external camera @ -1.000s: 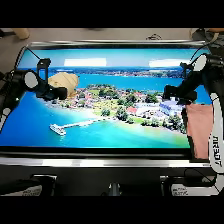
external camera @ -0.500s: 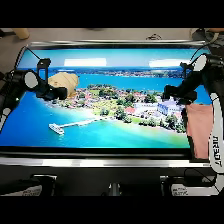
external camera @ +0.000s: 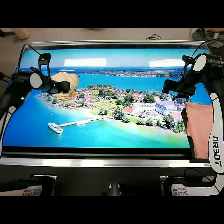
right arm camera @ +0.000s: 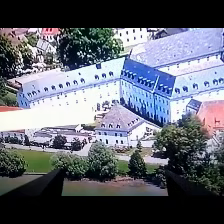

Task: Fold the shirts.

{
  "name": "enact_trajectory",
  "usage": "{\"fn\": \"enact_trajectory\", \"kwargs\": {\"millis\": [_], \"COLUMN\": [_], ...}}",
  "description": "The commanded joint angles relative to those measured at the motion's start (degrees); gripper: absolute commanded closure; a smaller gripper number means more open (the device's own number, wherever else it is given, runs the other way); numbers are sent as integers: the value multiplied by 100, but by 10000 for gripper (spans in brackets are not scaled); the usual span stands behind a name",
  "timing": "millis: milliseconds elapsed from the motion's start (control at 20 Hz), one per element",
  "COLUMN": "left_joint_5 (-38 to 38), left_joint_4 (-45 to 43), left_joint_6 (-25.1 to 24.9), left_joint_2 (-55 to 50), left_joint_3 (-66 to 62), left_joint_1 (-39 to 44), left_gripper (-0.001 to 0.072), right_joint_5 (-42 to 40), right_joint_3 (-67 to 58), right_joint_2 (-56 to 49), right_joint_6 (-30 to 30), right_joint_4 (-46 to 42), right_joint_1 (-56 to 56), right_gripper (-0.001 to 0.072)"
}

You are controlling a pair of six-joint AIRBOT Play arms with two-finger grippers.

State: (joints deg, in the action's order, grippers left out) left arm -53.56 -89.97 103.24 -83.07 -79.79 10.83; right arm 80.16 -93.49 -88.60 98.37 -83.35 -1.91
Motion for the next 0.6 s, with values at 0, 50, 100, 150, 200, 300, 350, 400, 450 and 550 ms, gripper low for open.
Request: {"fn": "enact_trajectory", "kwargs": {"millis": [0, 50, 100, 150, 200, 300, 350, 400, 450, 550], "left_joint_5": [1040, 728, 247, -219, -505, -520, -315, -48, 160, 227], "left_joint_4": [9, 146, 481, 944, 1248, 1513, 1530, 1545, 1637, 2068], "left_joint_6": [308, 348, 337, 153, 87, 96, 205, 343, 411, 111], "left_joint_2": [-719, -1143, -1622, -2098, -2474, -2975, -3084, -3108, -3086, -2898], "left_joint_3": [-341, -680, -1088, -1495, -1810, -2168, -2223, -2225, -2245, -2479], "left_joint_1": [-256, -433, -619, -769, -848, -872, -852, -831, -824, -822], "left_gripper": [158, 154, 154, 154, 154, 155, 188, 280, 525, 670], "right_joint_5": [-632, -673, -691, -704, -726, -767, -772, -772, -761, -750], "right_joint_3": [-7, -7, -7, -7, -7, -7, -7, -7, -7, -7], "right_joint_2": [-4, -4, -4, -4, -4, -4, -4, -2, 0, 57], "right_joint_6": [-2, -2, -2, -7, -52, -70, -70, -70, -70, -151], "right_joint_4": [2, 2, 2, 0, 0, 0, 2, 2, 2, 17], "right_joint_1": [-2, -2, -2, -2, -2, -2, -2, -2, -2, -2], "right_gripper": [31, 31, 32, 32, 32, 31, 31, 33, 65, 207]}}
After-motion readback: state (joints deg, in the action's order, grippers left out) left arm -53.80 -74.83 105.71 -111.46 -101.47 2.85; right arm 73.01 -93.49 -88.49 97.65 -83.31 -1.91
